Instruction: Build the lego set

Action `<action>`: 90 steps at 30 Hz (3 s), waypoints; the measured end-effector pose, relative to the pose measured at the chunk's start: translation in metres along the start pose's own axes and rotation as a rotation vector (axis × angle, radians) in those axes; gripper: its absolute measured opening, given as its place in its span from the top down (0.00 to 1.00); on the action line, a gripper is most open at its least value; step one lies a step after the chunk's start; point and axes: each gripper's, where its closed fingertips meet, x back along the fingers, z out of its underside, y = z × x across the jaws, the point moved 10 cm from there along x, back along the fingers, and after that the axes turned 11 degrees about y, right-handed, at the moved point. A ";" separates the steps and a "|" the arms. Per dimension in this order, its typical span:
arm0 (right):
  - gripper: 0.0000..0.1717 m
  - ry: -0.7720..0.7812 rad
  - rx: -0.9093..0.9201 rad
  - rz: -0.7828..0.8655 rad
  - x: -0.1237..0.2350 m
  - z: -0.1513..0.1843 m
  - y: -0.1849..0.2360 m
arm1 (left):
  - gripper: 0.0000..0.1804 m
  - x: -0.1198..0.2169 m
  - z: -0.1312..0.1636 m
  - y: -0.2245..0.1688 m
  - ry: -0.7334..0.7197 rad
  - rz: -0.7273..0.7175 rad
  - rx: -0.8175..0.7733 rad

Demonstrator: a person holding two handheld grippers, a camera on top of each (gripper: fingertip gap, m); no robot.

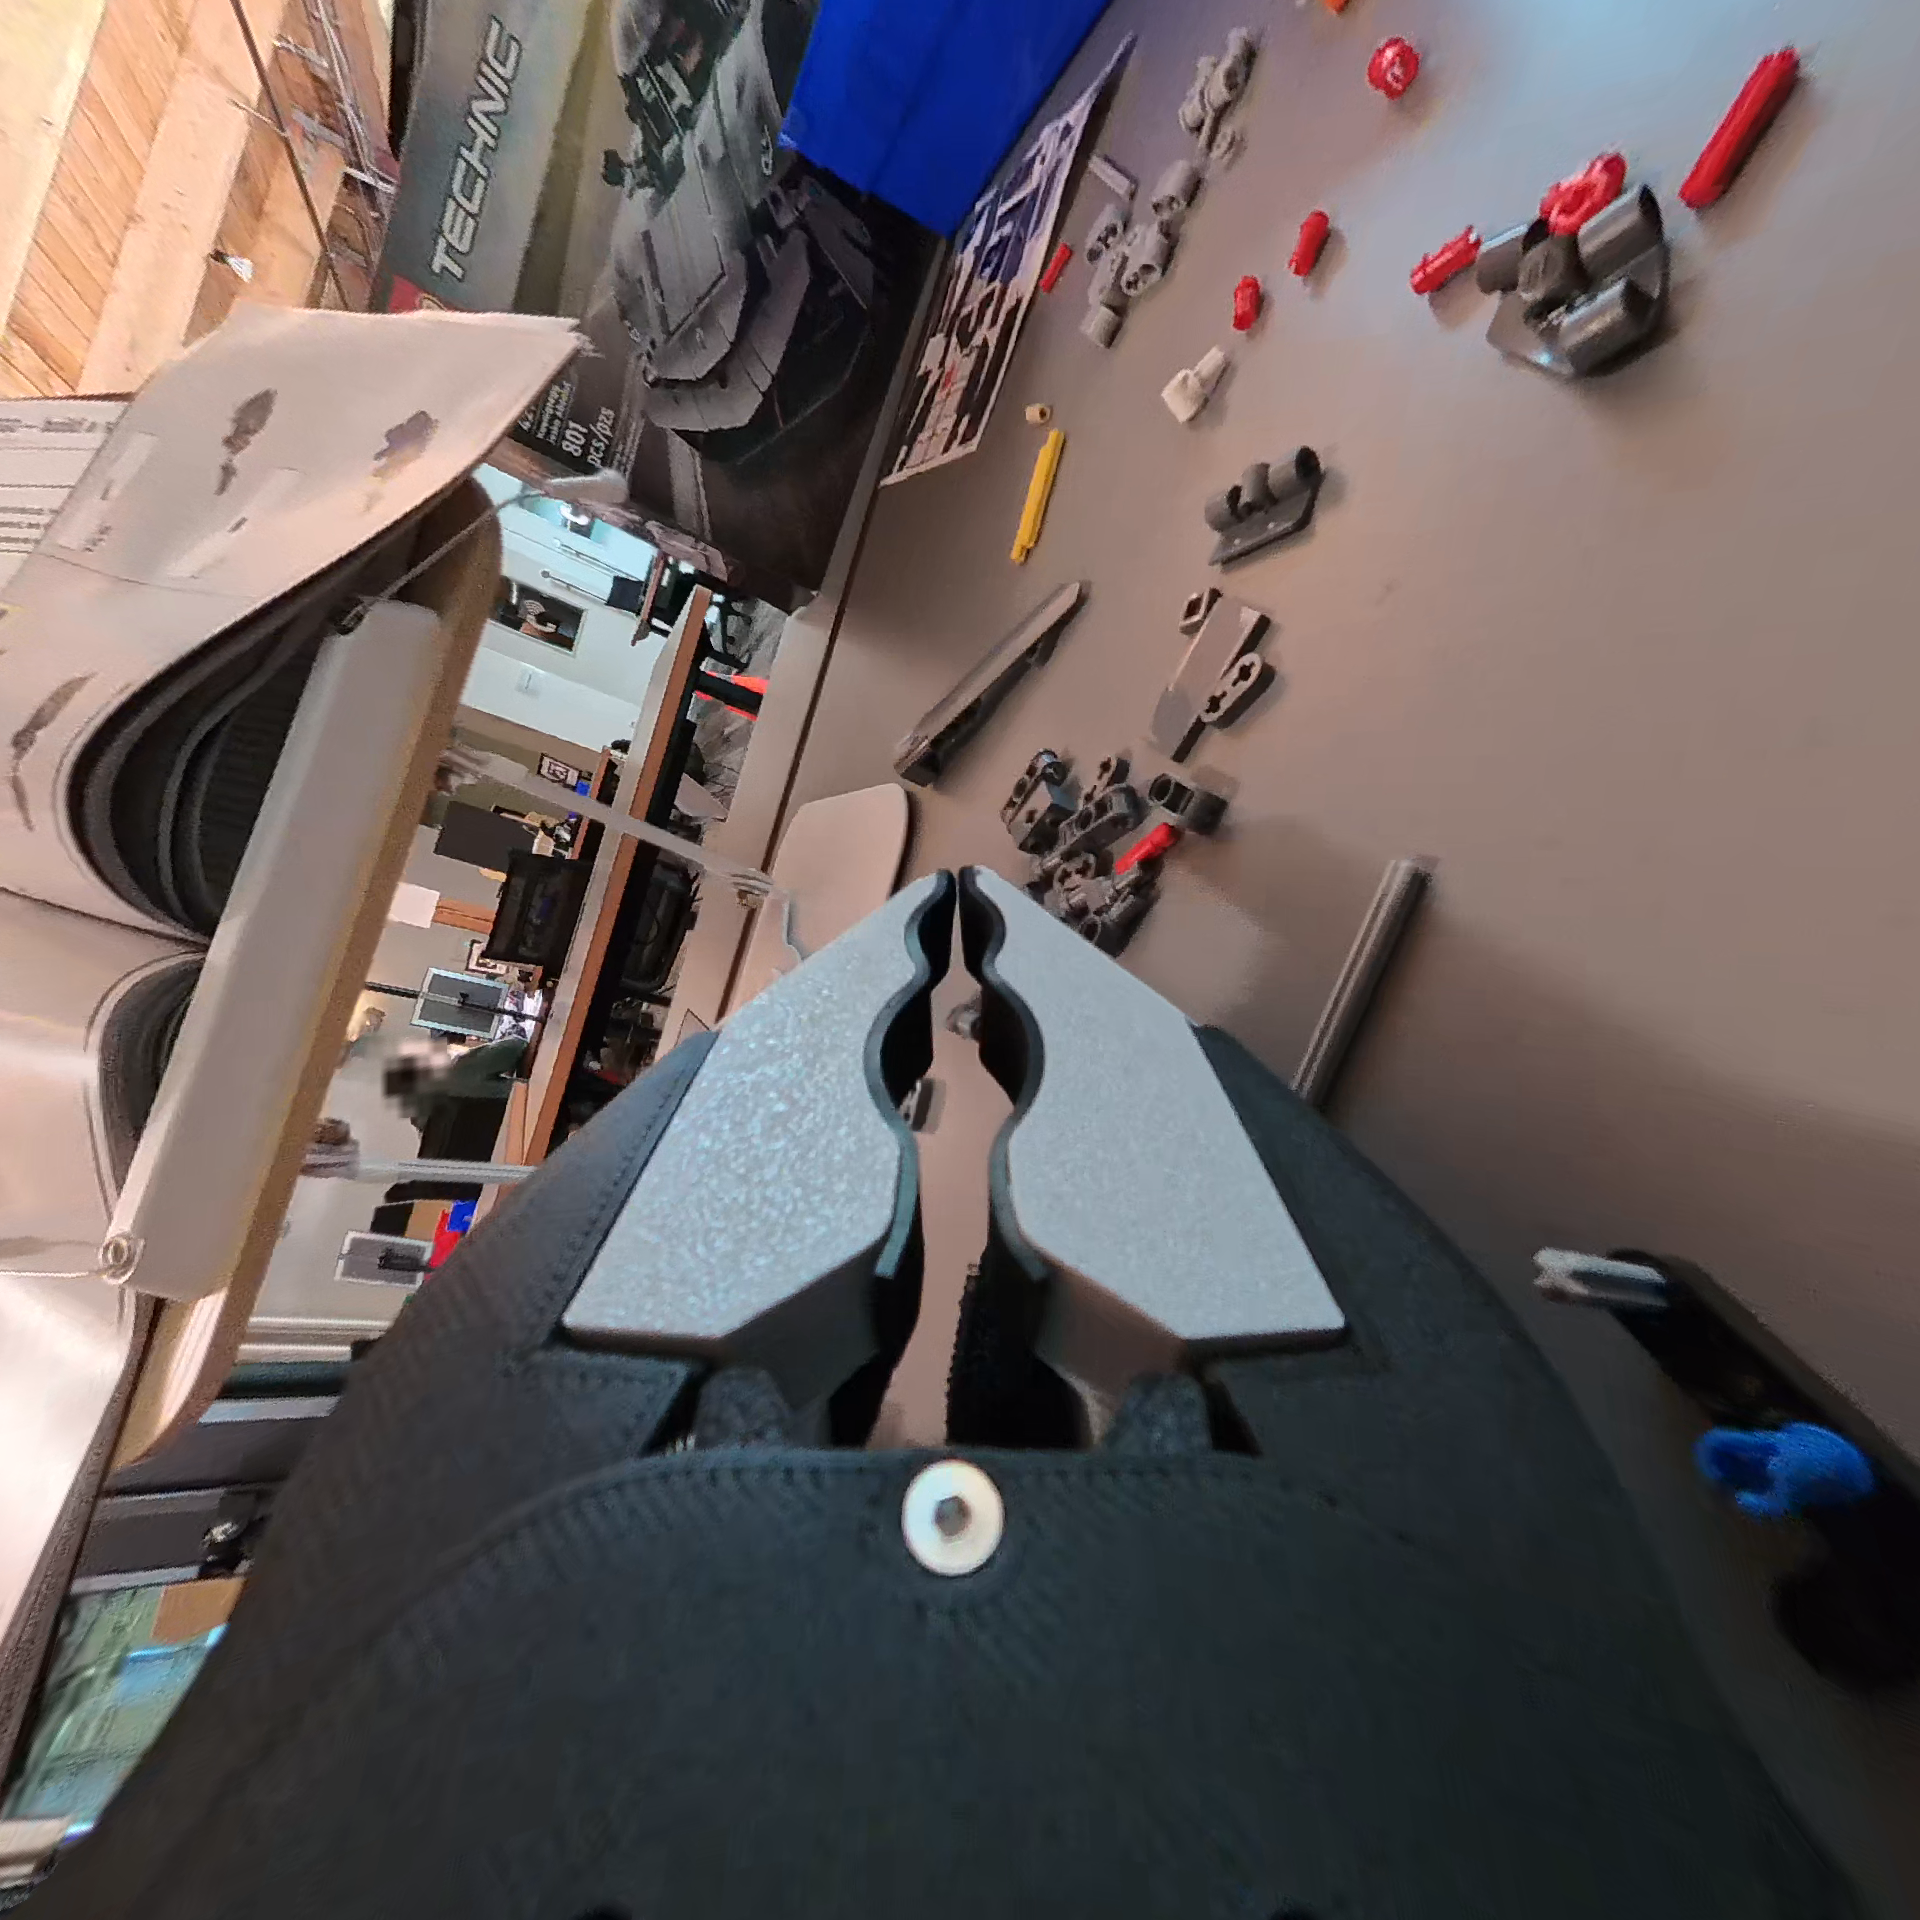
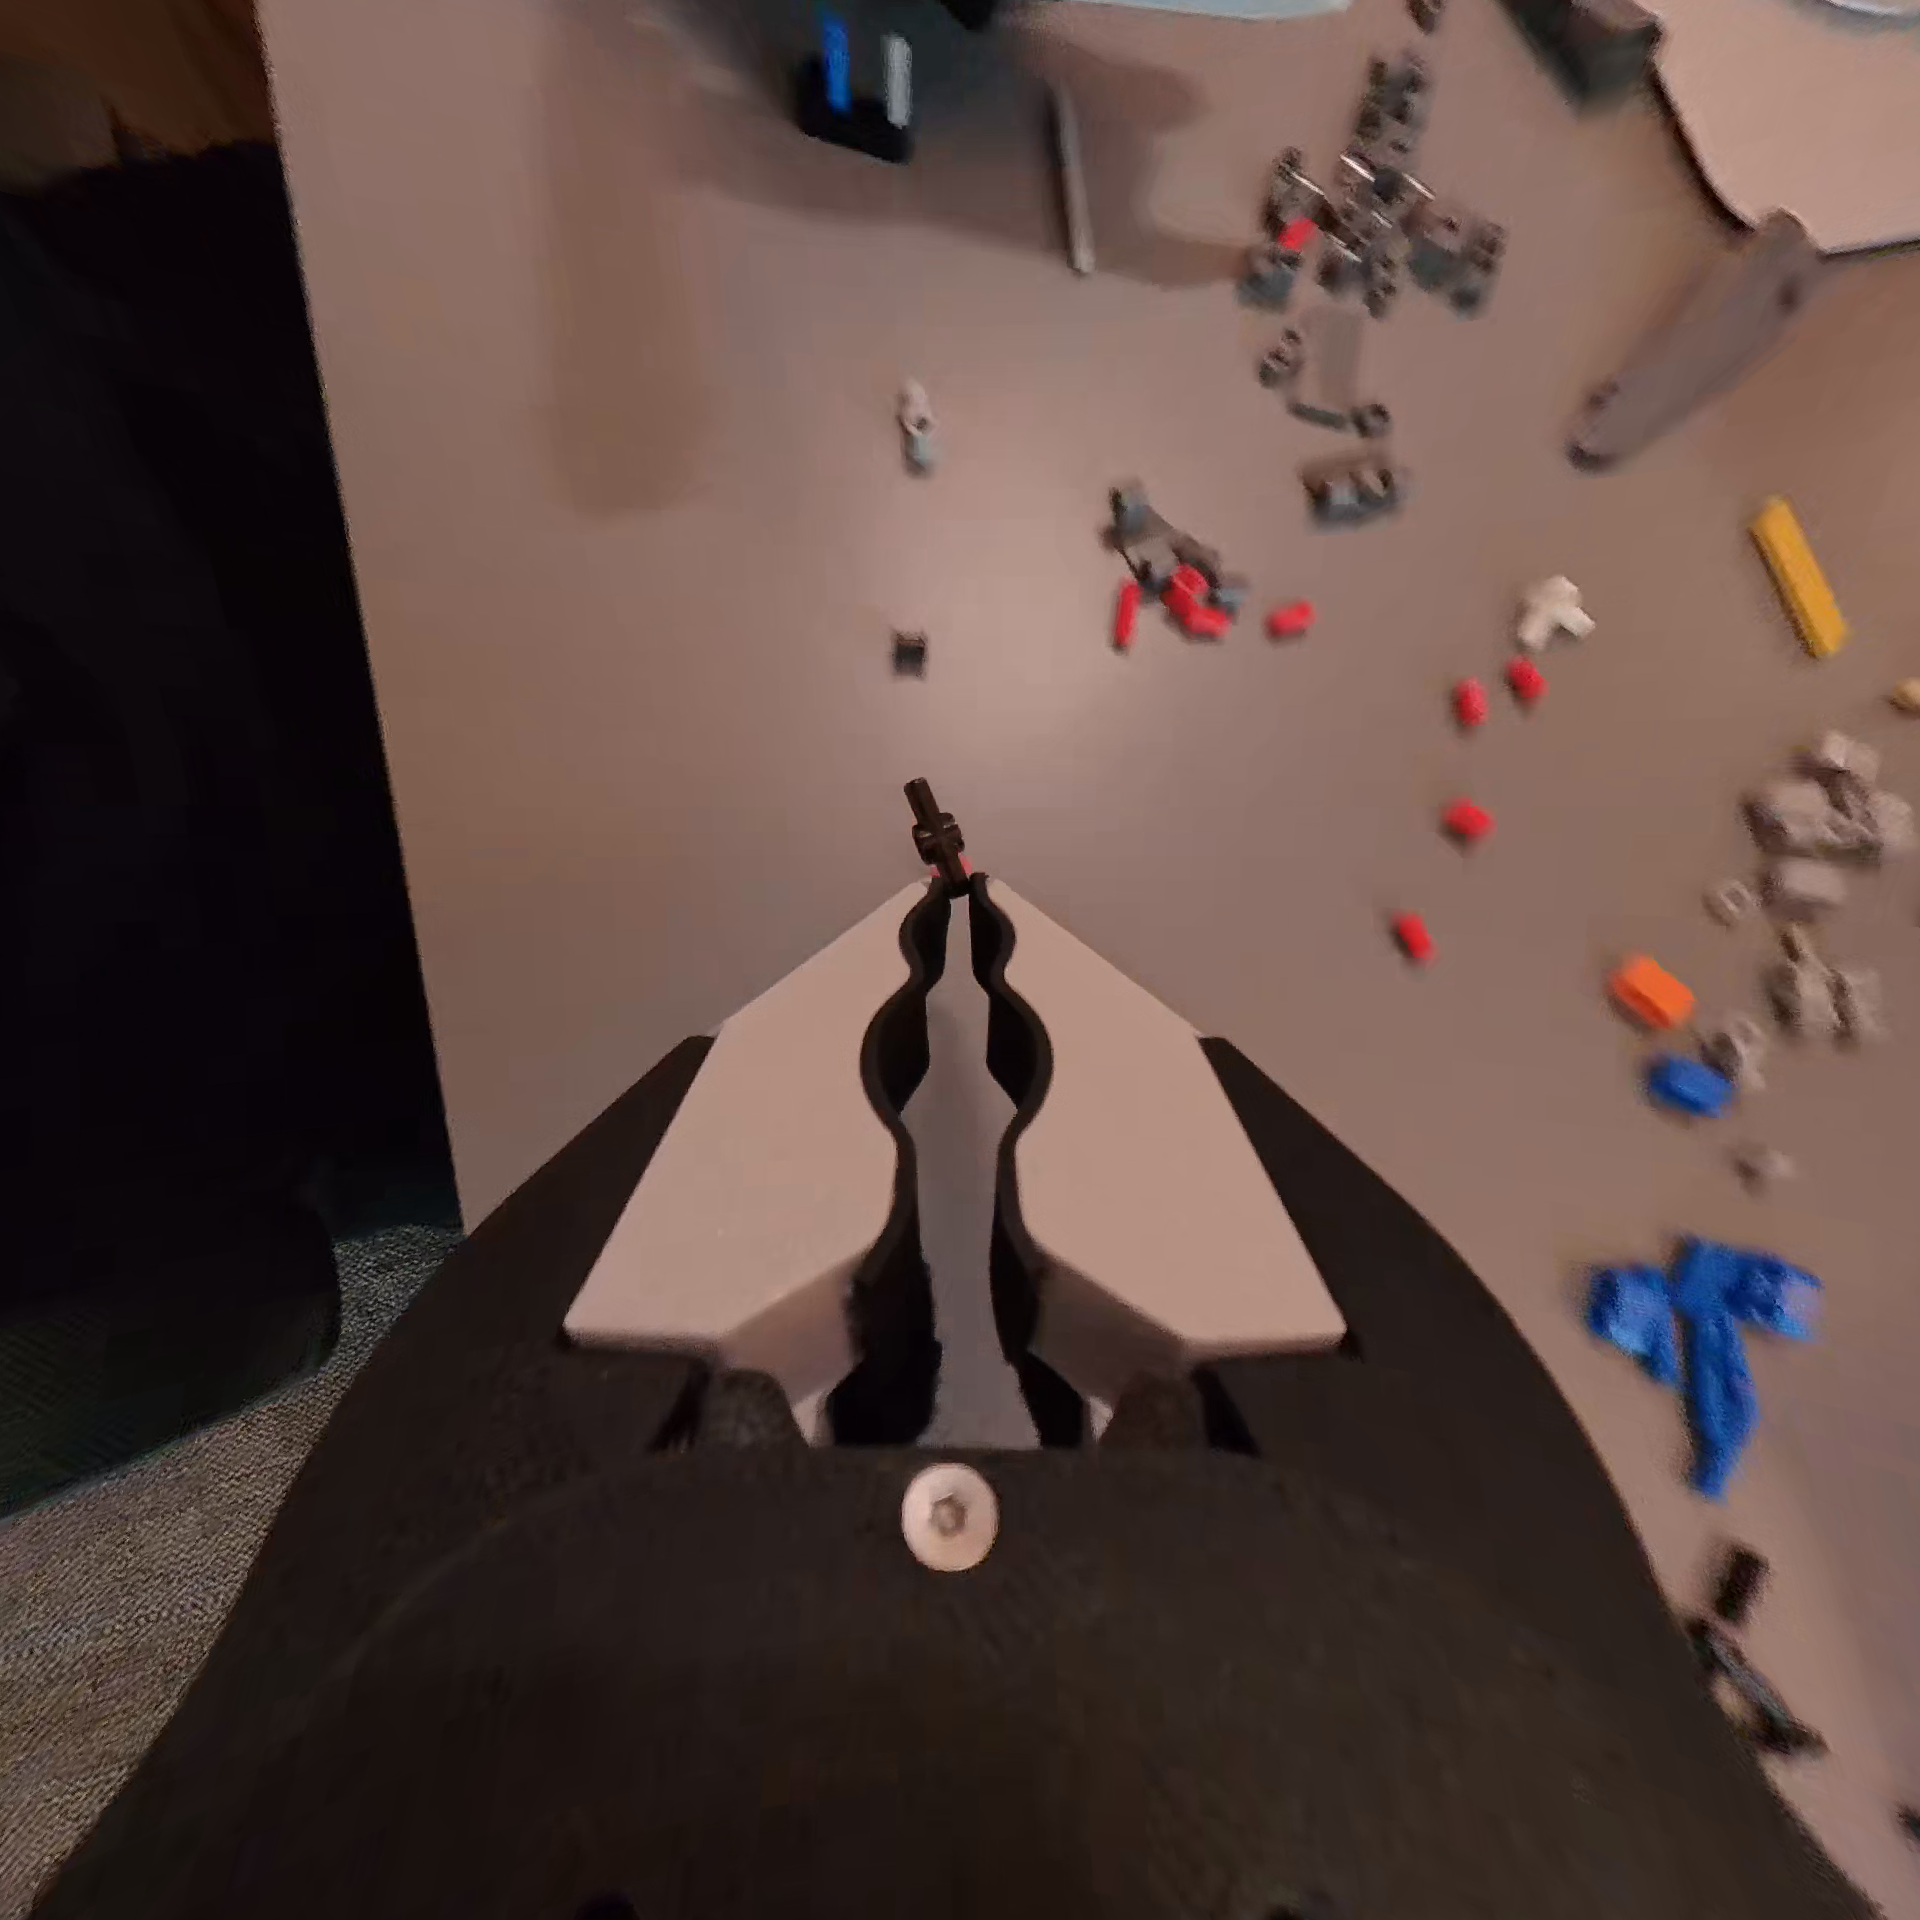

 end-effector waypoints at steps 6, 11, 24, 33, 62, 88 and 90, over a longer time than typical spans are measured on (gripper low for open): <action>1.00 0.050 0.076 -0.059 -0.034 -0.034 0.022 | 1.00 0.008 -0.002 0.007 -0.036 -0.007 0.033; 1.00 0.040 0.085 -0.052 -0.042 -0.050 0.025 | 1.00 0.014 -0.004 0.012 -0.064 -0.008 0.054; 1.00 -0.072 0.019 0.100 -0.028 -0.076 -0.010 | 0.97 0.035 -0.015 0.015 -0.221 0.120 0.067; 1.00 -0.112 0.025 0.150 -0.028 -0.093 -0.026 | 0.90 0.037 -0.017 0.013 -0.252 0.164 0.054; 1.00 -0.208 0.047 0.222 -0.040 -0.130 -0.038 | 0.88 0.036 -0.014 0.025 -0.225 0.119 0.090; 1.00 -0.355 0.064 0.313 -0.031 -0.133 -0.032 | 0.86 0.039 -0.017 0.037 -0.274 0.180 0.260; 1.00 -0.378 0.077 0.334 -0.027 -0.134 -0.031 | 0.85 0.041 -0.019 0.037 -0.284 0.191 0.267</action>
